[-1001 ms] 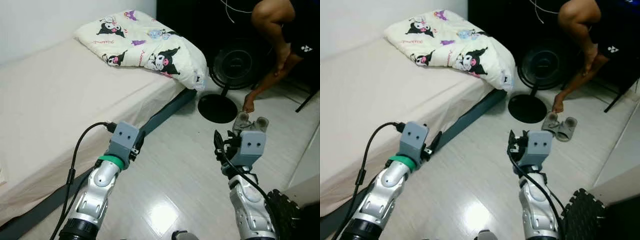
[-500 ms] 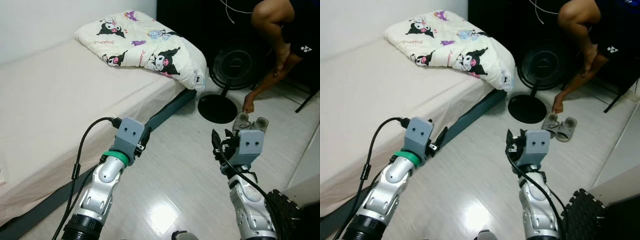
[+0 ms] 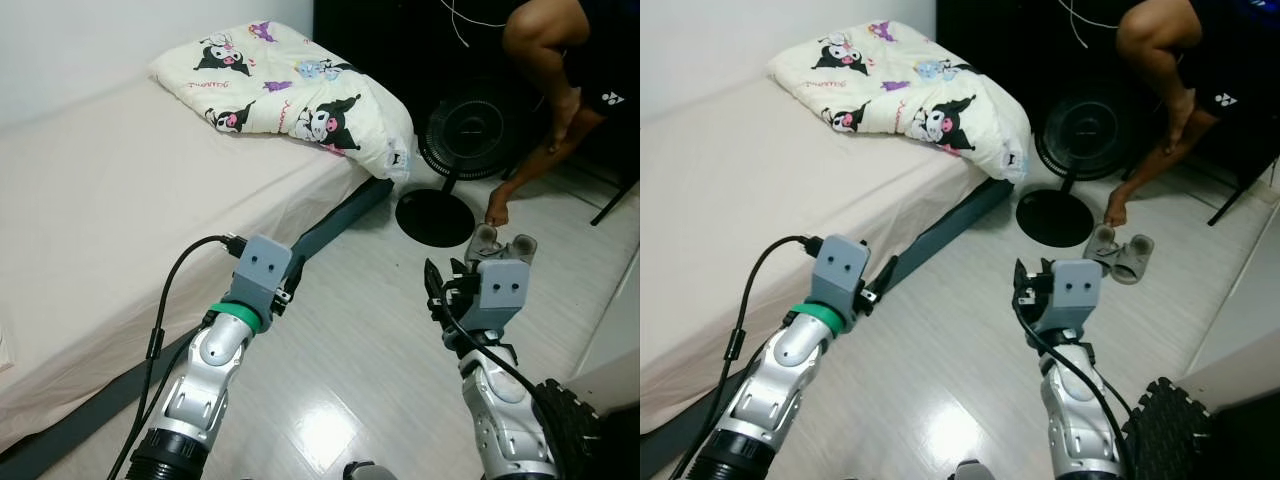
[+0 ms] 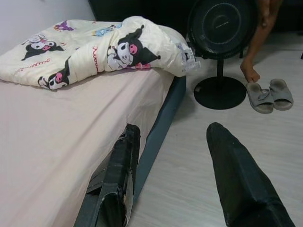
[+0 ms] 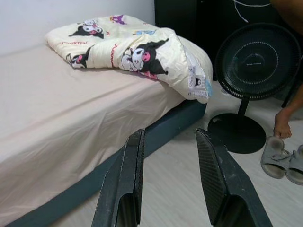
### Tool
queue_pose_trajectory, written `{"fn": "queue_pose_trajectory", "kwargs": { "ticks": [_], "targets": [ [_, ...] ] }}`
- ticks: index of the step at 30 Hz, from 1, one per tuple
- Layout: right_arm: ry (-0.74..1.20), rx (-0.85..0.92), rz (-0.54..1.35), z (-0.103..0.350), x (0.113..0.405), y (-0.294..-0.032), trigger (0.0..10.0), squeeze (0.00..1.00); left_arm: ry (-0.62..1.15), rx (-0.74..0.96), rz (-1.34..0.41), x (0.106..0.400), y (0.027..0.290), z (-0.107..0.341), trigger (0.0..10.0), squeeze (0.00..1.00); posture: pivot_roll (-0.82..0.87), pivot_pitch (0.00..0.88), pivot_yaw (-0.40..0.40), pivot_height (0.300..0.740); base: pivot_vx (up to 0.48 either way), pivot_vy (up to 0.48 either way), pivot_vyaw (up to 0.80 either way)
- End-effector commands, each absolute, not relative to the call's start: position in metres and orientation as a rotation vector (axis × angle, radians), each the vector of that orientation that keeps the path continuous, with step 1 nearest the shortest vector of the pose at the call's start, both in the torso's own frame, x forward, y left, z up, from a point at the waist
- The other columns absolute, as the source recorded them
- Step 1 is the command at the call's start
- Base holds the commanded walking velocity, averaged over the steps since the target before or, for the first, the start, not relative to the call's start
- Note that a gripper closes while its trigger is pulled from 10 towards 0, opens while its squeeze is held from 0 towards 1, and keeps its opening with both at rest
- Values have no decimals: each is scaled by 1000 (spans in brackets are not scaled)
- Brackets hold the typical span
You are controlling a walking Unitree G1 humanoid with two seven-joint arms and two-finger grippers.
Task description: Clean up the room
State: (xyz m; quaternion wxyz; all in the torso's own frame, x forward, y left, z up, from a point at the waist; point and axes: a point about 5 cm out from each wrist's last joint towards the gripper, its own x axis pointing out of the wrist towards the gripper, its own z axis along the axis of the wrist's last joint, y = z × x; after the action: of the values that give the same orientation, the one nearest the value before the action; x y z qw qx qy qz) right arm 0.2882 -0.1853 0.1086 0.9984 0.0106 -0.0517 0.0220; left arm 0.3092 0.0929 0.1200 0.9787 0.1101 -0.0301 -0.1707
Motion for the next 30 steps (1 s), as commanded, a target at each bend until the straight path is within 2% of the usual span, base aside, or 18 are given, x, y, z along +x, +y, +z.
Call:
{"fn": "queue_pose_trajectory", "kwargs": {
  "ticks": [1,30],
  "targets": [
    [-75,16,37,105,288,-187,10000,0,-23,230,-334,309,96,112,10000,0,-167,56,63,723,0,0,769],
    [-62,21,38,104,291,-187,10000,0,-33,226,-340,312,89,115,10000,0,-167,60,62,723,0,0,774]
  ]
}}
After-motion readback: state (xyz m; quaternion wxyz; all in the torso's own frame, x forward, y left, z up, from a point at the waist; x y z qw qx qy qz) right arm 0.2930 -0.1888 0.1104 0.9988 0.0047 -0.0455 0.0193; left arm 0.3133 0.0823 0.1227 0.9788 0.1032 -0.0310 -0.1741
